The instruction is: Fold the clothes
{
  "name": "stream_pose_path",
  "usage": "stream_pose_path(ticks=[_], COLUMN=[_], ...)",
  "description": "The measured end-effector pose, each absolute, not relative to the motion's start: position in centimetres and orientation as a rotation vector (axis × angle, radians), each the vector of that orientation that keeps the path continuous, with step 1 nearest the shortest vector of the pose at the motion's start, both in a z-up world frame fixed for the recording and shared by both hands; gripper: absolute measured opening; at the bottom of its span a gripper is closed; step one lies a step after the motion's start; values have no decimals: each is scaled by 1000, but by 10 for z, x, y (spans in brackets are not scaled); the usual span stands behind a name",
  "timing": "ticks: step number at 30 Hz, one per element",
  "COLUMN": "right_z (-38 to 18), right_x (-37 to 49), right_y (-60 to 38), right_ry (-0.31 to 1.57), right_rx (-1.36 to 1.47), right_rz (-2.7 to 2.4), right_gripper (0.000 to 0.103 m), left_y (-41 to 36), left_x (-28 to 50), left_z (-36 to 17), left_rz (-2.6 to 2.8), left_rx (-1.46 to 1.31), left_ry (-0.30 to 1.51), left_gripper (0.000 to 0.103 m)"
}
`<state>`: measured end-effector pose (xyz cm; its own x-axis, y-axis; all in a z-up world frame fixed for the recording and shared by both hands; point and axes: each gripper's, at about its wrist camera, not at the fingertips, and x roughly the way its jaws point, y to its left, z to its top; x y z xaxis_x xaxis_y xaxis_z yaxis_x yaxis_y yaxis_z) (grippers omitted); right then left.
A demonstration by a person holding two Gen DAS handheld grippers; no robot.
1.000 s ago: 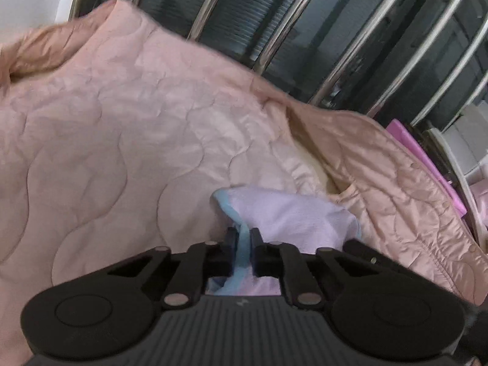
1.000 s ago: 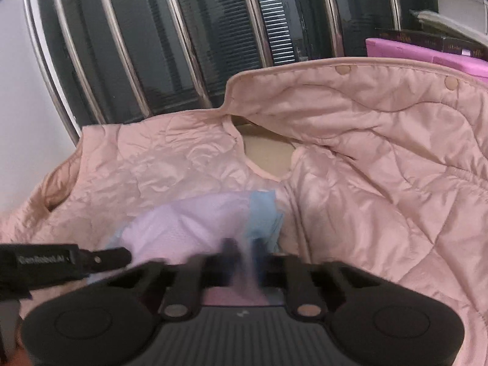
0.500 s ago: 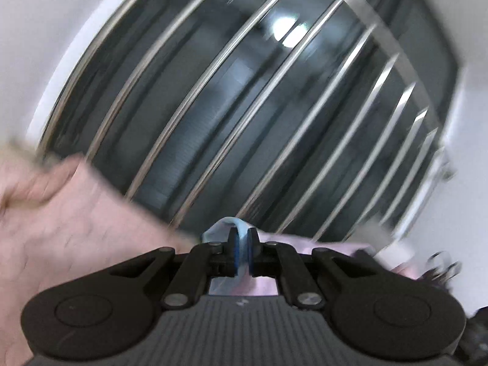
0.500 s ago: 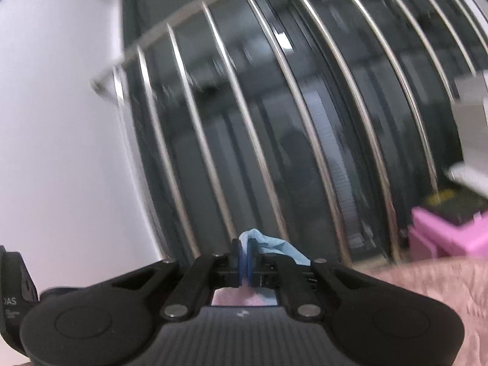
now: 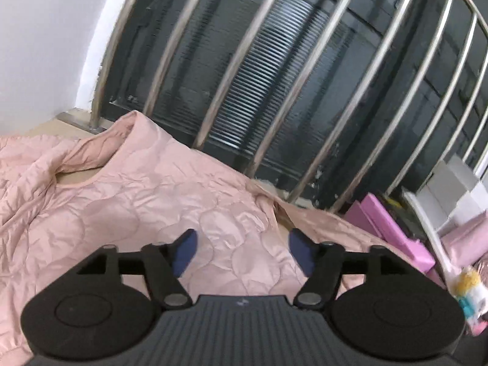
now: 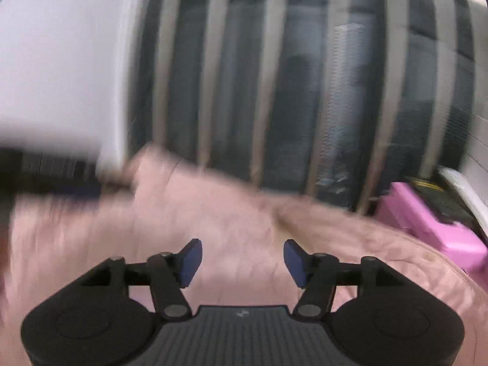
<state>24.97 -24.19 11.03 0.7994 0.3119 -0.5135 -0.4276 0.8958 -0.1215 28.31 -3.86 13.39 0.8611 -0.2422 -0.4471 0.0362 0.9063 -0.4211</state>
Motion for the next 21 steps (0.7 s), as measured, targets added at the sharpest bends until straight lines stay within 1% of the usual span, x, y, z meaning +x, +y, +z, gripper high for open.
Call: stream_pose_path(ticks=[1, 5, 6, 8, 9, 10, 11, 12, 14, 17, 20, 21], right_z=[101, 66, 57, 46, 45, 46, 53, 63, 85, 118, 129, 131], right_x=[249, 224, 218, 225, 229, 231, 231, 232, 234, 237, 228, 227], right_y=[-238, -221, -216, -212, -212, -213, -217, -225, -244, -272, -296, -296], right_ry=[546, 652, 676, 718, 719, 707, 677, 611, 460, 233, 179, 157], right_rx=[-296, -467, -509, -542, -540, -533, -502, -447, -326, -146, -26, -4], right_rz=[490, 817, 899, 868, 841, 813, 789, 729, 578, 349, 354, 366], right_gripper=[58, 59, 58, 53, 31, 12, 11, 7, 1, 0, 0, 0], left_y=[-35, -24, -24, -25, -26, -28, -33, -38, -46, -53, -71, -80], left_x=[281, 285, 285, 285, 285, 285, 286, 286, 289, 288, 277, 274], left_z=[134, 129, 129, 129, 129, 128, 126, 123, 118, 114, 117, 116], left_rz=[-149, -110, -106, -113, -121, -131, -147, -163, -158, -207, -319, -352], left_rx=[-421, -398, -395, -382, -373, -356, -307, -258, -182, -149, -100, -68], left_ry=[513, 522, 524, 527, 528, 532, 550, 567, 600, 610, 550, 532], left_gripper=[81, 82, 82, 83, 86, 90, 92, 95, 95, 95, 96, 99])
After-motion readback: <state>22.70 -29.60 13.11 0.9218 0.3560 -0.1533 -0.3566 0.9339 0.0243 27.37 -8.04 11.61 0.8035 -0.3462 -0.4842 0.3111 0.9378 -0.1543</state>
